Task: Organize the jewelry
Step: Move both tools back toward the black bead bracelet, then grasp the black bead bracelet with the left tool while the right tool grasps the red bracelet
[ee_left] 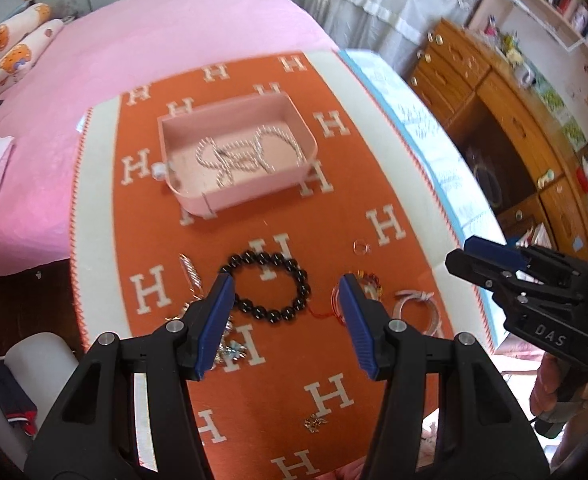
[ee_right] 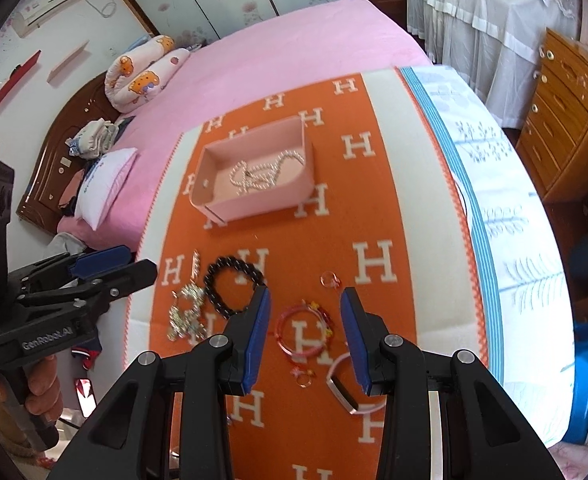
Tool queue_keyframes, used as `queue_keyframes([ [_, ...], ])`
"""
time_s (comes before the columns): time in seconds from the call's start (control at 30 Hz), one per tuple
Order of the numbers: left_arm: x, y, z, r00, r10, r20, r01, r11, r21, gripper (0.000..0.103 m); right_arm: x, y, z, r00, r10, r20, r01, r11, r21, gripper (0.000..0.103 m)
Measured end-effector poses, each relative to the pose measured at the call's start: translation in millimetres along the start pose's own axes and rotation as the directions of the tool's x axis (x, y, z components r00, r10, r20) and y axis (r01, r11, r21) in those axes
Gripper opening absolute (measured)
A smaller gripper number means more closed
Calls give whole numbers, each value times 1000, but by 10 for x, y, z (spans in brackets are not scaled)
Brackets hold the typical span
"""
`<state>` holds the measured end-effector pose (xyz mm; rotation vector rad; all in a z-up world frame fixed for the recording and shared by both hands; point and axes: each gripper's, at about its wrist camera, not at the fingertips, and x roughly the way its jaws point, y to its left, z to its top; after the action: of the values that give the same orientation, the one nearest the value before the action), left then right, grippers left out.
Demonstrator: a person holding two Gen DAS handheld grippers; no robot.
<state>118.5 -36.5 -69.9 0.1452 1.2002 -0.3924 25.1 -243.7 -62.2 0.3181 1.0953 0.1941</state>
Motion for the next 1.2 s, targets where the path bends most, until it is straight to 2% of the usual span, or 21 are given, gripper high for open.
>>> queue_keyframes([
  [0.33,918,-115,-93,987,7,-162,0,999,39,51,610,-117,-197,994,-14,-104,10,999,-36,37],
  [0.57,1343,-143,-32,976,35,-216,-25,999,47,50,1056,-62,-215,986,-41,-164,26,995,-91,37],
  [0.8,1625,-103,28,962,58,-267,-53,998,25,36,1306,-17,-213,978,-88,-189,59,986,-155,37],
  [1.0,1724,-129,93,962,88,-260,-86,996,18,35,1461,0,-252,969,-134,-206,95,977,-188,35],
  [1.07,1750,-176,105,960,113,-256,-109,994,32,34,1491,35,-272,970,-154,-188,113,971,-210,34],
  [1.13,1764,-217,129,961,117,-252,-113,993,32,27,1512,79,-300,968,-183,-171,138,960,-242,29],
  [1.2,1763,-271,131,960,120,-253,-117,993,29,13,1539,124,-309,966,-209,-151,163,949,-269,20],
])
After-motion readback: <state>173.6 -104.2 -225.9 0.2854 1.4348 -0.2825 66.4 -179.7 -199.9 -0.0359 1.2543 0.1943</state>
